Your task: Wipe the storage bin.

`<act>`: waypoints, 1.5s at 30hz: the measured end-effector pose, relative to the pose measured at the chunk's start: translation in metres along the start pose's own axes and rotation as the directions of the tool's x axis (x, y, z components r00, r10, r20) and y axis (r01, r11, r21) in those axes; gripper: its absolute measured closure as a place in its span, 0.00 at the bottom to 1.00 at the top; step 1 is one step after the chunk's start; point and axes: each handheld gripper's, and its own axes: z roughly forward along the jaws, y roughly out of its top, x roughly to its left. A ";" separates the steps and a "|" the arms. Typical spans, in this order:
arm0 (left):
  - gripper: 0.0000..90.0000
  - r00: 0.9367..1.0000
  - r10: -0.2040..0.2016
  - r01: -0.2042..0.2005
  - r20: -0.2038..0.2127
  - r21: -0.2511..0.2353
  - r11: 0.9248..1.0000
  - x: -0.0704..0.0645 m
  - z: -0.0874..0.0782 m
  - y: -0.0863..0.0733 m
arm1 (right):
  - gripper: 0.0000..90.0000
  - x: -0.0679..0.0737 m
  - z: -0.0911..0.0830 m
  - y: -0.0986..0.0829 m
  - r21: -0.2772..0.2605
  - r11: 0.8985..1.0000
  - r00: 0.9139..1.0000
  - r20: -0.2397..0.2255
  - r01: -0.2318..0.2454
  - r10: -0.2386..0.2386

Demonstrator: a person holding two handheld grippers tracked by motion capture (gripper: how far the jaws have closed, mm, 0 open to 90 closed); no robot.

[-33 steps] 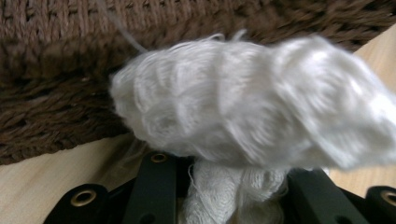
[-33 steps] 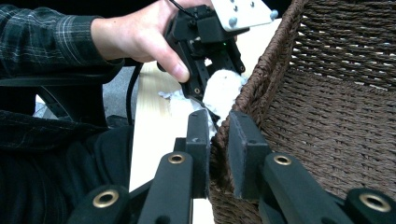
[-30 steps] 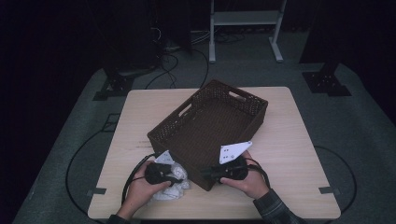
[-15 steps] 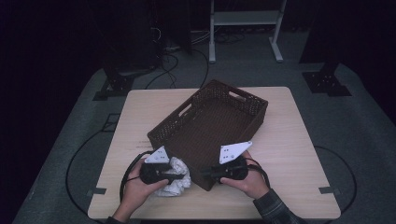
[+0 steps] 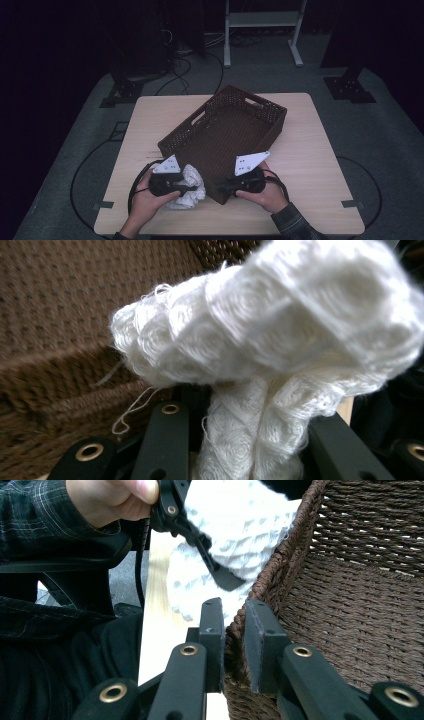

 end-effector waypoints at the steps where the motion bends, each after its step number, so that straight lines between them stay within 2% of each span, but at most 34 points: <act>1: 0.76 1.000 0.002 -0.002 0.002 0.011 1.000 -0.001 0.002 0.000 | 0.87 0.000 0.000 0.000 0.000 1.000 1.000 0.000 0.000 0.000; 5: 0.76 1.000 0.005 -0.006 0.018 0.042 0.999 -0.001 0.012 -0.003 | 0.87 0.000 0.000 0.000 0.000 1.000 1.000 0.000 0.001 -0.001; 8: 0.76 1.000 -0.011 0.009 0.028 0.048 0.999 -0.002 0.017 -0.006 | 0.87 0.000 0.000 0.000 0.000 1.000 1.000 0.000 0.003 -0.003; 12: 0.76 1.000 0.004 -0.007 0.030 0.093 0.996 -0.004 0.028 -0.009 | 0.87 0.000 0.000 0.000 0.000 1.000 1.000 -0.001 0.002 -0.002; 15: 0.76 0.999 0.001 -0.007 0.049 0.118 0.993 -0.005 0.037 -0.011 | 0.87 0.000 0.000 0.000 0.001 1.000 1.000 0.001 0.004 -0.004; 21: 0.76 0.998 0.013 -0.022 0.054 0.169 0.985 -0.008 0.052 -0.016 | 0.87 0.000 0.000 0.000 0.001 1.000 1.000 0.002 0.005 -0.005; 25: 0.76 0.998 0.018 -0.030 0.057 0.217 0.976 -0.011 0.064 -0.023 | 0.87 0.001 0.000 0.000 0.004 1.000 1.000 0.004 0.004 -0.004; 27: 0.76 0.998 0.021 -0.033 0.056 0.218 0.975 -0.012 0.065 -0.023 | 0.87 0.001 0.000 0.000 0.004 1.000 1.000 0.005 0.005 -0.005; 30: 0.76 0.998 0.022 -0.034 0.063 0.196 0.980 -0.015 0.062 -0.021 | 0.87 0.001 0.000 0.000 0.003 1.000 1.000 0.005 0.006 -0.006; 31: 0.76 0.998 0.015 -0.027 0.068 0.176 0.984 -0.017 0.061 -0.020 | 0.87 0.001 0.000 0.000 0.003 1.000 1.000 0.005 0.006 -0.006; 34: 0.76 0.996 0.034 -0.045 0.078 0.148 0.988 -0.024 0.058 -0.015 | 0.87 0.001 0.000 0.000 0.005 1.000 1.000 0.005 0.006 -0.006; 37: 0.76 0.994 0.032 -0.043 0.101 0.111 0.993 -0.029 0.057 -0.012 | 0.87 0.001 0.000 0.000 0.004 1.000 1.000 0.004 0.005 -0.005; 41: 0.76 0.993 0.046 -0.056 0.109 0.087 0.995 -0.035 0.053 -0.008 | 0.87 0.001 0.000 0.001 0.006 1.000 1.000 0.006 0.005 -0.005; 45: 0.76 0.992 0.046 -0.053 0.114 0.058 0.997 -0.035 0.049 -0.005 | 0.87 0.001 0.000 0.000 0.003 1.000 1.000 0.005 0.004 -0.004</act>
